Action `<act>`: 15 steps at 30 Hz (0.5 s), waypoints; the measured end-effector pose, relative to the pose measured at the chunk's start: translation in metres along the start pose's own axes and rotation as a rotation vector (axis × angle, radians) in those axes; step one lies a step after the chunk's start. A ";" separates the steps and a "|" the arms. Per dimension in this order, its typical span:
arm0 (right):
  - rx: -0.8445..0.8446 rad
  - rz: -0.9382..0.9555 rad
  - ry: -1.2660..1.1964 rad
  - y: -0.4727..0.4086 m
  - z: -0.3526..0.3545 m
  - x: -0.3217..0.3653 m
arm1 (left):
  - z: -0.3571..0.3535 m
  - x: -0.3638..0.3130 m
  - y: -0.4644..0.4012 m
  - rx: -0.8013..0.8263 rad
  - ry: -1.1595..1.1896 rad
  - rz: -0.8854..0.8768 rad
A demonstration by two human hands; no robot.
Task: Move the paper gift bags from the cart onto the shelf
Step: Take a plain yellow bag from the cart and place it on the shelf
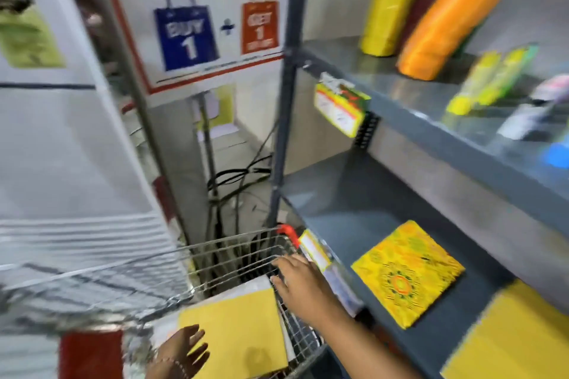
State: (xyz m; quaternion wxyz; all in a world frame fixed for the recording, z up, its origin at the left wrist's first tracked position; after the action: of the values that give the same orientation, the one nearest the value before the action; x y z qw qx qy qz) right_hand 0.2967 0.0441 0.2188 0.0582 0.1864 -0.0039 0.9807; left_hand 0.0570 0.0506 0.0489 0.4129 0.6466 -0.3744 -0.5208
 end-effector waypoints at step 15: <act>0.774 0.128 0.377 -0.113 -0.325 0.012 | 0.030 0.087 -0.140 -0.077 0.260 0.337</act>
State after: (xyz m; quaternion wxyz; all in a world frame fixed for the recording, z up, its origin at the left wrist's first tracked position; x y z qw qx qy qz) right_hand 0.1800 0.1670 -0.0810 -0.0772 0.0113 0.3633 0.9284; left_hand 0.0502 0.0199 -0.1153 0.5634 0.6204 -0.4006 -0.3705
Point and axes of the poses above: each hand's wrist, its own y-axis away from the middle knuckle, its own z-axis out of the back of the hand, x = y × z, the point moved 8 cm from there along -y, towards the middle knuckle, and after that the axes turned 2 degrees about x, right-handed, at the moved point
